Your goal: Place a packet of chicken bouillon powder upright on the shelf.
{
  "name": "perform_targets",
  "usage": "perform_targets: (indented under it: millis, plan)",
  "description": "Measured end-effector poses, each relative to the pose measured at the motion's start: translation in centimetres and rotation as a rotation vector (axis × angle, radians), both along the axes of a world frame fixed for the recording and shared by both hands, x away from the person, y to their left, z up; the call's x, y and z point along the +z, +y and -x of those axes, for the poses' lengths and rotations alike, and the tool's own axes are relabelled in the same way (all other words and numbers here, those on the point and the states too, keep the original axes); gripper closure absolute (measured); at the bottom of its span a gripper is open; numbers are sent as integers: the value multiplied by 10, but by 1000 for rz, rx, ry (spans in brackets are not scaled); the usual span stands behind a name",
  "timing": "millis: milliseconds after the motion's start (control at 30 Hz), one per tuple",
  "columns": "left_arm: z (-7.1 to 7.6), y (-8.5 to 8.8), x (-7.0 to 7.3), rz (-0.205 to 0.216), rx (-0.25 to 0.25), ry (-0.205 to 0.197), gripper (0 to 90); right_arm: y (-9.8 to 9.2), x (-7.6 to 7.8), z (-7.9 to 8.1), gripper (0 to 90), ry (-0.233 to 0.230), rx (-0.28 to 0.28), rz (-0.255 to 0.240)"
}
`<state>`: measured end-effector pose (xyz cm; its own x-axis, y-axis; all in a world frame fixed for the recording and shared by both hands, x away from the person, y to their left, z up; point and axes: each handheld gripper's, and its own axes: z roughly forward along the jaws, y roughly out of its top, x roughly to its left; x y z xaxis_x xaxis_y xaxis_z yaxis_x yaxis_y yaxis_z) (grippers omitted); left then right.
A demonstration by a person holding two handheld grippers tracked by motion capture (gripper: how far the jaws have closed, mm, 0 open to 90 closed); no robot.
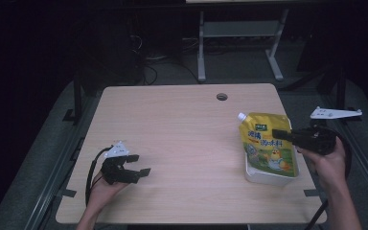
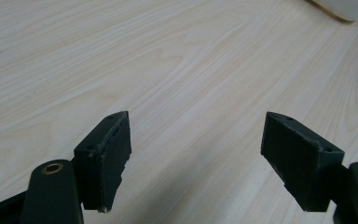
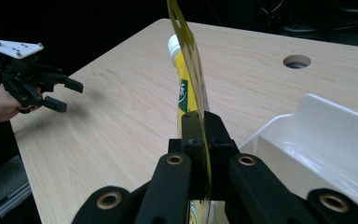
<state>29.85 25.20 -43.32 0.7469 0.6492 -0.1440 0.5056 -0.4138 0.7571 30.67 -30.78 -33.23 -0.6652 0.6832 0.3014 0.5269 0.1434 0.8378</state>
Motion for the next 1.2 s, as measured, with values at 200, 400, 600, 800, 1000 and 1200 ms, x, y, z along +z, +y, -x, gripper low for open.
perform_targets:
  millis: [200, 400, 600, 800, 1000, 1200]
  plan:
    - [1, -5, 0, -17, -21, -5, 239, 1, -9, -3, 875, 12, -12, -10]
    - [1, -5, -1, -19, -21, 0, 238, -2, -9, -1, 826, 19, -28, -1]
    - [1, -7, -2, -21, -24, 2, 235, -4, -2, 5, 847, 14, -35, 67]
    - [1, -6, -2, -20, -24, 2, 235, -10, 0, 11, 889, 11, -40, 106]
    - [1, -8, -3, -30, -29, 6, 230, -12, -2, 11, 892, 13, -32, 109]
    - [0, -8, -3, -31, -25, 10, 226, -18, -5, 14, 891, 18, -30, 103]
